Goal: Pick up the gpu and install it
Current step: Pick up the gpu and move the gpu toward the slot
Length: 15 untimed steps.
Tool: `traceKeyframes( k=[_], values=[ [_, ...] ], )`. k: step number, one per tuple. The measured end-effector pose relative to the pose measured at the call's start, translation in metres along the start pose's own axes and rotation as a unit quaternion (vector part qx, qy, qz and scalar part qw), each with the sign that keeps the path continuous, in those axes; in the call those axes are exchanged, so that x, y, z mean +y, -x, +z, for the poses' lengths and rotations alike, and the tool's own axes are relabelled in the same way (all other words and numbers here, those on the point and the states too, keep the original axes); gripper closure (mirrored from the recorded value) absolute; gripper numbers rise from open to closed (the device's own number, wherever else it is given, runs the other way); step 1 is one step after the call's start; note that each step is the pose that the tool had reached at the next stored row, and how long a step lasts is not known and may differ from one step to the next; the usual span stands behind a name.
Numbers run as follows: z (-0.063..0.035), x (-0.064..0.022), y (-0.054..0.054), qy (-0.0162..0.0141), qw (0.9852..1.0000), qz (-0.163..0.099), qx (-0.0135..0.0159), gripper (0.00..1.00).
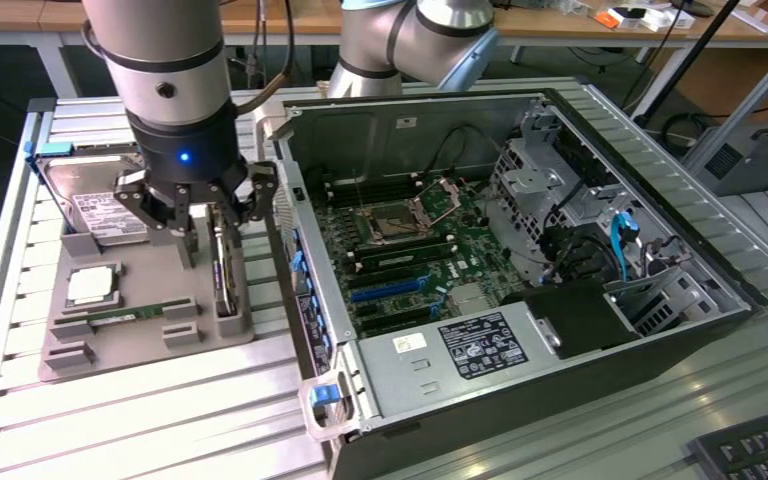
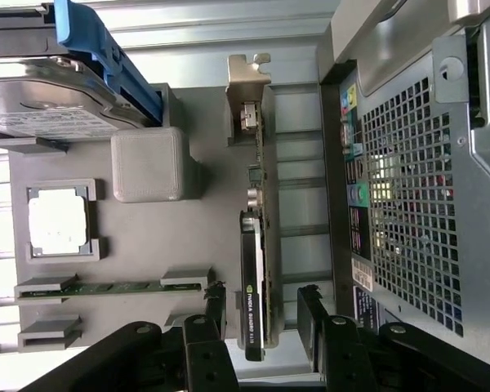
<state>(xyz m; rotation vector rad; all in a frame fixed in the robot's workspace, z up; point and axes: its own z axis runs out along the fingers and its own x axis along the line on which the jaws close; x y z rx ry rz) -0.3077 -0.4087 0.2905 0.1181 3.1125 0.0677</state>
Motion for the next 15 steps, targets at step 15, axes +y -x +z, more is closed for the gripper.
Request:
traceKeyframes(
  k=[15],
  values=[
    [0.0329, 0.0254, -0.005, -0.0041, 1.0, 0.0, -0.0003, 0.52]
  ],
)
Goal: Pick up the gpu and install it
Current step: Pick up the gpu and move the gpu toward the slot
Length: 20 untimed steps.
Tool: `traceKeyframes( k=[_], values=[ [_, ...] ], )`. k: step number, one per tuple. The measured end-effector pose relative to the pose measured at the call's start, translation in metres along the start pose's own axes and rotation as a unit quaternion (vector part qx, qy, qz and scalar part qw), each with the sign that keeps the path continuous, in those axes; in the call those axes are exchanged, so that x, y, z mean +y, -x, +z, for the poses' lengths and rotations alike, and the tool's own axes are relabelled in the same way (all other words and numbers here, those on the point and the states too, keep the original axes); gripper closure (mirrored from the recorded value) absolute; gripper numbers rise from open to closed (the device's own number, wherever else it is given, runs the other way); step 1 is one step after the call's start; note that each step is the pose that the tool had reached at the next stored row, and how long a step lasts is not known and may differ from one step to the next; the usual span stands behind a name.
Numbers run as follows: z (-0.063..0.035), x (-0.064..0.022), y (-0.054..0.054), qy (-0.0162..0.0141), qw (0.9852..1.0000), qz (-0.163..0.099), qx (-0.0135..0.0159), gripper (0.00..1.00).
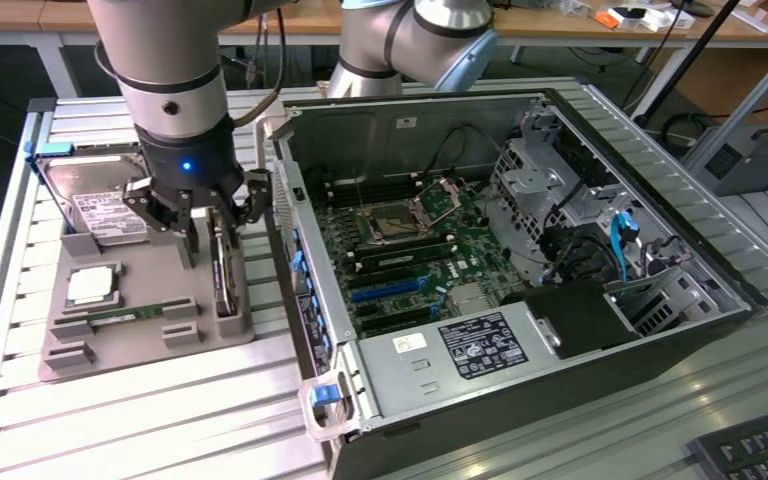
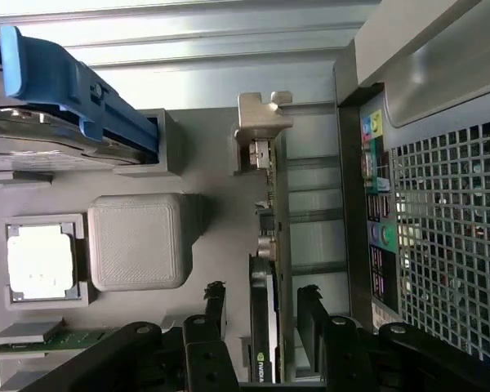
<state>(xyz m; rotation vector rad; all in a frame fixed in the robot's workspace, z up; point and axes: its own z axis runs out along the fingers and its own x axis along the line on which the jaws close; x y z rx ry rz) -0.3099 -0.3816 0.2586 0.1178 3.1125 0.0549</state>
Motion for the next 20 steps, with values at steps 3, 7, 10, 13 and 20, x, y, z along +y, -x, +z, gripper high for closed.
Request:
traceKeyframes(
  k=[3, 7, 10, 13, 20],
  values=[
    [0.006, -0.0002, 0.0, -0.0004, 1.0, 0.0, 0.0, 0.52],
    [0.0102, -0.0004, 0.0, -0.0004, 1.0, 0.0, 0.0, 0.52],
    [0.0145, -0.0005, 0.0, -0.0004, 1.0, 0.0, -0.0001, 0.52],
    [0.0159, -0.0006, 0.0, -0.0005, 1.0, 0.0, 0.0001, 0.52],
    [0.0161, -0.0006, 0.0, -0.0002, 1.0, 0.0, 0.0, 0.66]
  ],
)
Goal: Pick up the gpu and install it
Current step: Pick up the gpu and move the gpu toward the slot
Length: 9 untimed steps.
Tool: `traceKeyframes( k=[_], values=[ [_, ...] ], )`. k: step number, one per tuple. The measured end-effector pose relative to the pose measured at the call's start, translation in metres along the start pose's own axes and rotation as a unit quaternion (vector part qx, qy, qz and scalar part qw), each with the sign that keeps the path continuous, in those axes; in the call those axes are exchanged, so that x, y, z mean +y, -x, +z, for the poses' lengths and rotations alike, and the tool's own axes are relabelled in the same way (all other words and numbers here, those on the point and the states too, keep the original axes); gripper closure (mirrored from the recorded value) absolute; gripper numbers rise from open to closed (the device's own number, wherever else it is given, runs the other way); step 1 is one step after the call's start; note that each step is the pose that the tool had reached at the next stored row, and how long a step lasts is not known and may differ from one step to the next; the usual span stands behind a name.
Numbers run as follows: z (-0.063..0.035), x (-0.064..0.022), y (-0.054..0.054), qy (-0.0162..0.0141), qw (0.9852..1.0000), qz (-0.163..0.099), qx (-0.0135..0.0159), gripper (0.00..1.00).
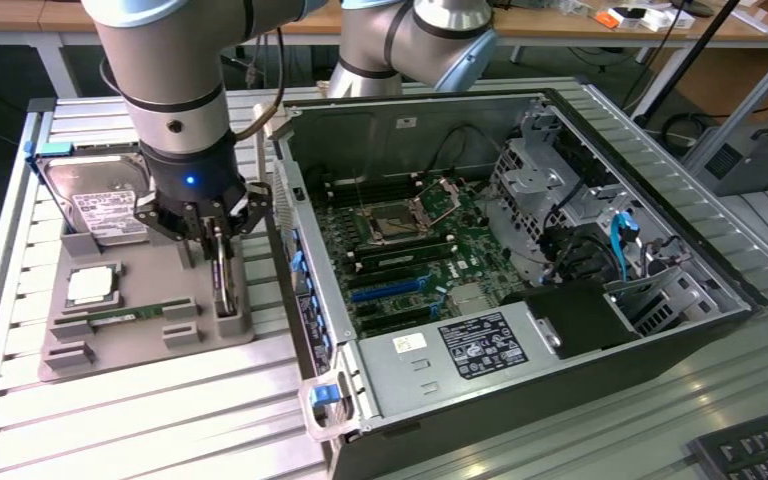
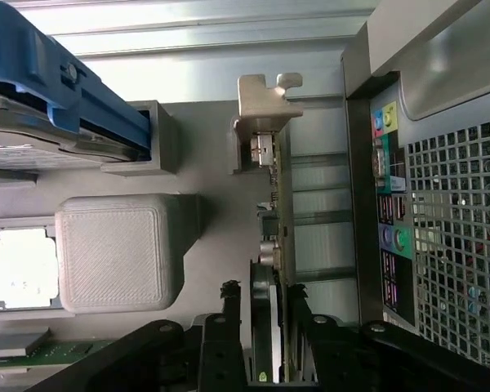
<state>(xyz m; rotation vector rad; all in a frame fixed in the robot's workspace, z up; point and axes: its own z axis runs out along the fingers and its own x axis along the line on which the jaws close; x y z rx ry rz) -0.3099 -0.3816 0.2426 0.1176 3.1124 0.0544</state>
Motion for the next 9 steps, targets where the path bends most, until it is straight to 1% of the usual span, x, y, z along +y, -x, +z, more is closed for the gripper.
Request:
traceKeyframes(
  k=[1, 9],
  values=[
    [0.0, 0.0, 0.0, 0.0, 1.0, 0.0, 0.0001, 0.72],
    [0.0, 0.0, 0.0, 0.0002, 1.0, 0.0, 0.0, 0.73]
  ],
)
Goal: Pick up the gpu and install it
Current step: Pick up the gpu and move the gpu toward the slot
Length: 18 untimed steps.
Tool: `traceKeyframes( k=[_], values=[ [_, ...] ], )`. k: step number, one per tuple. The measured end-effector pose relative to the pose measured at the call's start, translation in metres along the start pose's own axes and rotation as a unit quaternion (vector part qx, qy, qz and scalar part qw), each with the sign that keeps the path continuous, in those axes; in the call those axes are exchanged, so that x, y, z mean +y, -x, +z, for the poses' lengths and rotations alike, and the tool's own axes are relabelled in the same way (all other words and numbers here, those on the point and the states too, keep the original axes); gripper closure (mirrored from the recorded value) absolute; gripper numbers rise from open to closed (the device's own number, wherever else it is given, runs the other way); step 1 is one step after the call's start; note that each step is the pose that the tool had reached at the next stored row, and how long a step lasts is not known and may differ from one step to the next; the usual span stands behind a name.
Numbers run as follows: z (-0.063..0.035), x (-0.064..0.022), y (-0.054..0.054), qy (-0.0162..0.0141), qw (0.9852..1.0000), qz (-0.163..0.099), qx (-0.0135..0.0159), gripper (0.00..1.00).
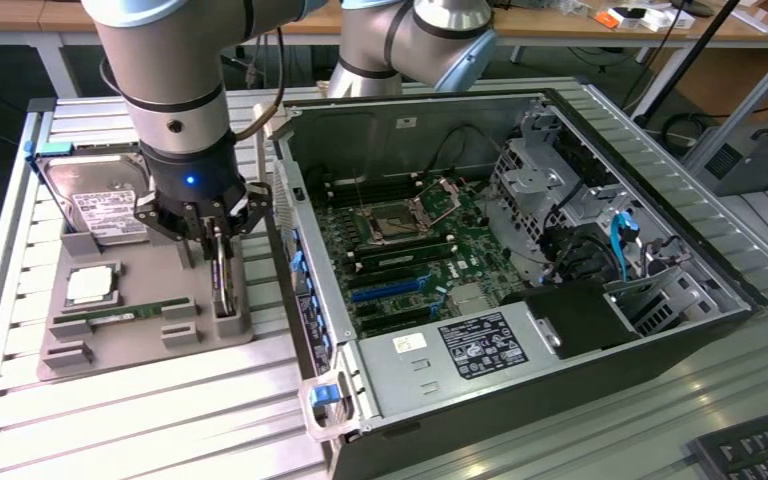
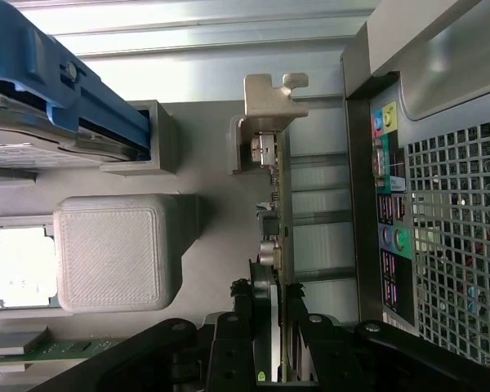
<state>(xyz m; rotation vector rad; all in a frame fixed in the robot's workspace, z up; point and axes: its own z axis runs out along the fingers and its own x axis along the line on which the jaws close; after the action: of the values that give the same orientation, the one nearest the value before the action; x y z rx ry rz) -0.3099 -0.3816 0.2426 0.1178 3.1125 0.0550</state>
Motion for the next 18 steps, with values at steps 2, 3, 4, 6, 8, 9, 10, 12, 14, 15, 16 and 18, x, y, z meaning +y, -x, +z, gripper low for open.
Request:
traceKeyframes(
  k=[2, 3, 4, 6, 8, 9, 10, 12, 14, 15, 16, 18],
  values=[
    [0.0, 0.0, 0.0, 0.0001, 1.0, 0.0, 0.0, 0.73],
    [0.0, 0.0, 0.0, 0.0001, 1.0, 0.0, 0.0, 0.73],
    [0.0, 0.0, 0.0, 0.0001, 1.0, 0.0, 0.0, 0.73],
    [0.0, 0.0, 0.0, 0.0002, 1.0, 0.0, 0.0, 0.73],
    [0.0, 0.0, 0.0, 0.0002, 1.0, 0.0, 0.0, 0.73],
    [-0.0001, 0.0, 0.0, 0.0003, 1.0, 0.0, -0.0001, 0.73],
    [-0.0003, 0.0, 0.0, 0.0003, 1.0, 0.0, -0.0001, 0.73],
    [-0.0017, 0.0001, 0.0001, 0.0001, 1.0, 0.0, 0.0, 0.73],
    [-0.0025, 0.0001, 0.0001, 0.0001, 1.0, 0.0, 0.0001, 0.73],
    [-0.0031, 0.0001, 0.0001, 0.0001, 1.0, 0.0, 0.0, 0.73],
    [-0.0035, 0.0001, 0.0001, 0.0002, 1.0, 0.0, 0.0, 0.73],
    [-0.0042, 0.0002, 0.0001, 0.0002, 1.0, 0.0, 0.0, 0.73]
  ],
)
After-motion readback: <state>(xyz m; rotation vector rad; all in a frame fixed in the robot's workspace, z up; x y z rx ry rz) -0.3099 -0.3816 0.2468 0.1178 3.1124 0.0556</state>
